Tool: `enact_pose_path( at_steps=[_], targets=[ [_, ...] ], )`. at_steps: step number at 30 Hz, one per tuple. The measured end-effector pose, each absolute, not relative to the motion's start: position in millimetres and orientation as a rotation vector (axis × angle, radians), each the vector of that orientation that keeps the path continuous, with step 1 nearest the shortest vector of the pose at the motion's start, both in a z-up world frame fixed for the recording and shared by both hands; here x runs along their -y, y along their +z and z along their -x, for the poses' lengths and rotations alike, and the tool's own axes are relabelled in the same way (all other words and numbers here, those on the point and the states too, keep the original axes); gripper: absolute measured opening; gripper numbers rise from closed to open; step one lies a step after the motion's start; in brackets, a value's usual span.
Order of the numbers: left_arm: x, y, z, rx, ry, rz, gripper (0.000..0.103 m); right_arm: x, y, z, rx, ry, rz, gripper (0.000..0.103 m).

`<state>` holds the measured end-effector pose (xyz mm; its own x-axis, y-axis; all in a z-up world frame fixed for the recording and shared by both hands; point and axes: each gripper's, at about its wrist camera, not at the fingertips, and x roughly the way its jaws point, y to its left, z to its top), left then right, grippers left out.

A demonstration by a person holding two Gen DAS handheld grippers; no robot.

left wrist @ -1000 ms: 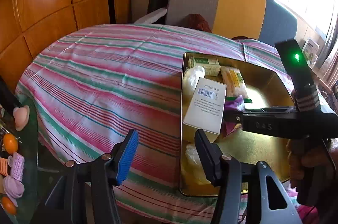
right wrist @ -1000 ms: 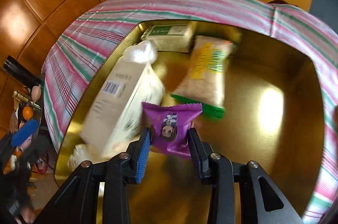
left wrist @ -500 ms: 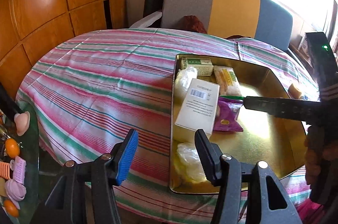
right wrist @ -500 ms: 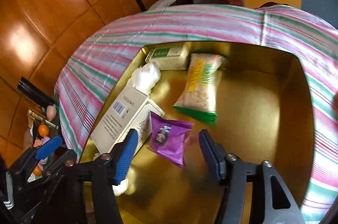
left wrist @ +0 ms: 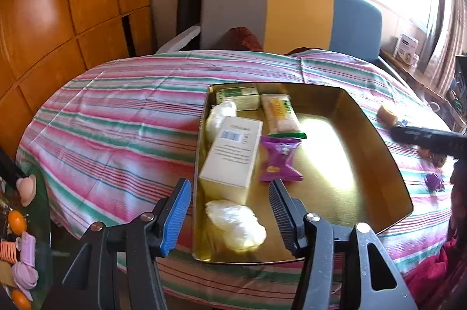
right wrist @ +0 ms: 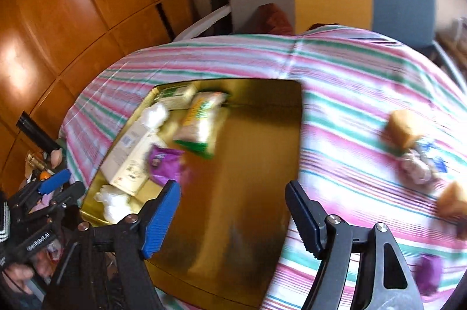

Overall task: Organize objects
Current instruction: 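Grasp the second purple snack pack with the left tool while the right tool returns to the table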

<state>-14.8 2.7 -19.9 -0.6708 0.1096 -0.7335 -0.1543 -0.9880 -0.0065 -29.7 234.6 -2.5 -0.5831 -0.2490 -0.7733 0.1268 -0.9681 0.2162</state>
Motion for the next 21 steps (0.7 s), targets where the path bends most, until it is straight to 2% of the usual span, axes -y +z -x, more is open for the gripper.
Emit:
enact_pose_path(
  at_steps=[9, 13, 18, 21],
  targets=[
    [-48, -13, 17, -0.125, 2.598, 1.172, 0.056, -359, 19, -8, 0.305, -2.862, -1.337, 0.080],
    [-78, -10, 15, -0.168, 2.517, 1.147, 0.056, -427, 25, -30, 0.449, -3.016, -1.341, 0.081],
    [-124, -2, 9, -0.223, 2.415, 1.096, 0.056, -513, 19, -66, 0.832, -3.218, -1.255, 0.083],
    [-154, 0, 6, -0.256, 2.351, 1.076, 0.056, -556, 2, -93, 1.266, -3.198, -1.140, 0.083]
  ],
)
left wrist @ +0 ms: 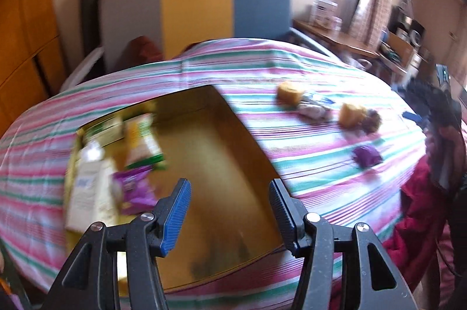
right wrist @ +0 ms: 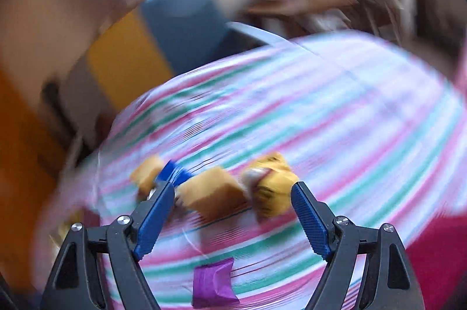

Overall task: Organize objects
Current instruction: 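Grasp the second purple snack pack with the left tool while the right tool returns to the table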

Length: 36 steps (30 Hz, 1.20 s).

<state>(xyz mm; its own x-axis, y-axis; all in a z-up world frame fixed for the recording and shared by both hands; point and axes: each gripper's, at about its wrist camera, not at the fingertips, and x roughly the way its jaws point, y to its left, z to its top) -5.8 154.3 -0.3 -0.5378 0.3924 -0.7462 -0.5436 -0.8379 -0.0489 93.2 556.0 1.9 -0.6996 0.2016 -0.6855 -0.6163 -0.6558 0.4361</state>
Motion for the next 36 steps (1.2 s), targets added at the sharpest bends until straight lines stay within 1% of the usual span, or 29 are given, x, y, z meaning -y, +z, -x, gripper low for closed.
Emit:
enact_pose_path(
  at_steps=[1, 2, 5, 9, 13, 15, 20, 21, 23, 27, 30, 31, 33, 34, 36],
  targets=[
    [-165, 0, 5, -0.264, 2.331, 1.071, 0.056, -565, 1, -100, -1.007, 2.330, 0.780, 0.083],
    [-176, 0, 4, -0.268, 2.308, 1.070, 0.056, -570, 3, -106, -1.045, 2.325, 0.718, 0.084],
    [-208, -2, -1, -0.279, 2.238, 1.070, 0.056, -574, 4, -109, -1.070, 2.326, 0.689, 0.086],
    [-250, -9, -8, -0.304, 2.130, 1.069, 0.056, -572, 9, -106, -1.044, 2.358, 0.683, 0.086],
    [-289, -25, -12, -0.320, 2.017, 1.110, 0.056, -572, 5, -109, -1.102, 2.356, 0.660, 0.088],
    [-305, -34, -13, -0.291, 1.954, 1.153, 0.056, -574, 3, -109, -1.125, 2.350, 0.661, 0.089],
    [-342, -55, -7, -0.213, 1.847, 1.256, 0.056, -570, 3, -109, -1.116, 2.371, 0.666, 0.089],
    [-349, -57, -5, -0.189, 1.834, 1.274, 0.057, -570, 3, -109, -1.121, 2.374, 0.665, 0.089],
    [-364, -64, 0, -0.151, 1.804, 1.312, 0.066, -570, 3, -110, -1.130, 2.379, 0.660, 0.089],
    [-394, -77, 10, -0.119, 1.782, 1.389, 0.066, -570, 3, -111, -1.146, 2.387, 0.649, 0.089],
    [-414, -86, 16, -0.130, 1.799, 1.409, 0.066, -570, 3, -111, -1.151, 2.390, 0.643, 0.090],
    [-422, -91, 17, -0.153, 1.799, 1.417, 0.065, -570, 3, -111, -1.149, 2.392, 0.645, 0.090],
    [-430, -98, 15, -0.213, 1.823, 1.396, 0.055, -569, 3, -110, -1.144, 2.397, 0.649, 0.090],
    [-429, -97, 11, -0.258, 1.856, 1.359, 0.039, -569, 4, -110, -1.139, 2.400, 0.652, 0.090],
    [-420, -97, 6, -0.281, 1.844, 1.325, 0.031, -568, 5, -109, -1.126, 2.405, 0.652, 0.090]
  ],
)
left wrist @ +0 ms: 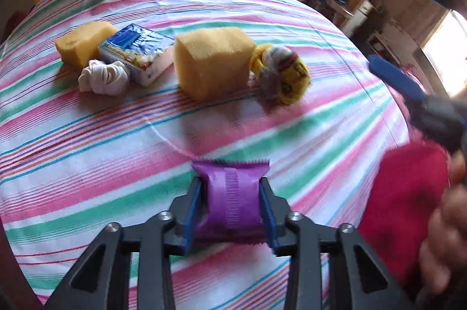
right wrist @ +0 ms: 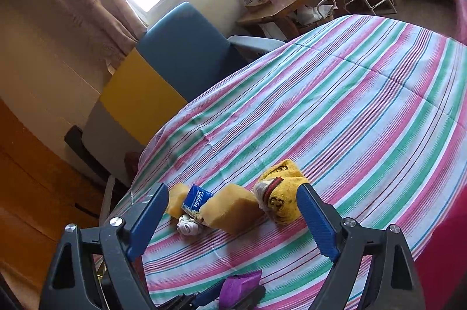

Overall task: Organize objects
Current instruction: 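Grasp the second purple snack pack with the left tool while the right tool returns to the table, then grasp the yellow sock with the right tool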

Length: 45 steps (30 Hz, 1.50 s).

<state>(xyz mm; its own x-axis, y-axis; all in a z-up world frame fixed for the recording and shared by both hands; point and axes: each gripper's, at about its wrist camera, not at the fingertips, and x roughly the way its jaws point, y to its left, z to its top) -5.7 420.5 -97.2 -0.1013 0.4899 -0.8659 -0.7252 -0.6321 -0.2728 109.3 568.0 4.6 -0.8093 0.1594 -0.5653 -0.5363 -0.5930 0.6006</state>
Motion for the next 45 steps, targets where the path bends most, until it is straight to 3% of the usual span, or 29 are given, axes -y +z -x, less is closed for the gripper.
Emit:
enact_pose_path(
  at_steps=[7, 11, 20, 27, 35, 36, 38, 40, 45],
  targets=[
    [-360, -96, -16, -0.347, 1.960, 1.176, 0.031, -565, 4, -104, -1.073, 2.405, 0.695, 0.089],
    [-337, -98, -19, -0.297, 1.971, 1.126, 0.032, -566, 1, -102, -1.066, 2.381, 0.723, 0.089],
    [-339, -104, -16, -0.238, 1.957, 1.082, 0.033, -567, -9, -93, -1.016, 2.295, 0.837, 0.089],
    [-334, -107, -16, -0.213, 1.953, 1.044, 0.033, -584, -28, -80, -1.046, 2.145, 0.956, 0.080],
    [-328, -109, -15, -0.167, 1.949, 1.024, 0.033, -597, -58, -34, -0.862, 2.098, 1.183, 0.075],
    [-328, -109, -15, -0.164, 1.951, 1.022, 0.033, -598, -66, -28, -0.866, 2.092, 1.237, 0.073],
    [-328, -109, -15, -0.162, 1.955, 1.018, 0.033, -597, -78, -21, -0.854, 2.088, 1.321, 0.042],
    [-328, -109, -16, -0.166, 1.960, 1.013, 0.033, -594, -78, -19, -0.782, 2.092, 1.336, 0.037],
    [-327, -108, -18, -0.174, 1.963, 1.008, 0.033, -583, -80, -16, -0.663, 2.101, 1.386, 0.036]
  ],
)
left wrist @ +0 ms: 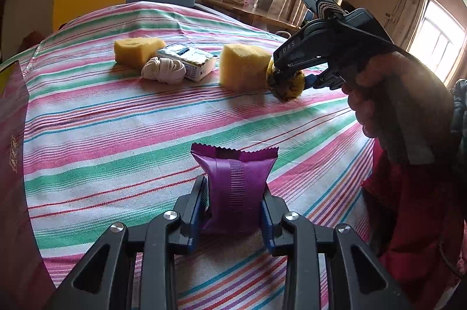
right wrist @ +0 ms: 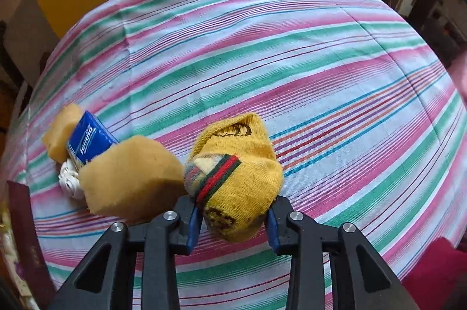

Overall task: Organize objects
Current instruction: 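Grasp the yellow sock with the right tool, then carry the purple snack pack over the gold tray with the left tool while the right tool holds the sock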

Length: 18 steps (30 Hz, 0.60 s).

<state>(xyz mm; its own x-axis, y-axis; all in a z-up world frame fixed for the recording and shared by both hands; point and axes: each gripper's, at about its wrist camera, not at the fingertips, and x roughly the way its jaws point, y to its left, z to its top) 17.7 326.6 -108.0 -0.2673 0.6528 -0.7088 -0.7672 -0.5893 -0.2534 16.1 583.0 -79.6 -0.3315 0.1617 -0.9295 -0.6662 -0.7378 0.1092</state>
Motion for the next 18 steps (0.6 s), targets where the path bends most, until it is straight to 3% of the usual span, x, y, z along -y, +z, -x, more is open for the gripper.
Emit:
enact_pose_path(
  at_steps=[18],
  targets=[
    [-329.5, -99.6, -26.6, -0.282, 2.014, 1.036, 0.030, -584.2, -76.7, -14.2, -0.645, 2.103, 1.378, 0.036]
  ],
)
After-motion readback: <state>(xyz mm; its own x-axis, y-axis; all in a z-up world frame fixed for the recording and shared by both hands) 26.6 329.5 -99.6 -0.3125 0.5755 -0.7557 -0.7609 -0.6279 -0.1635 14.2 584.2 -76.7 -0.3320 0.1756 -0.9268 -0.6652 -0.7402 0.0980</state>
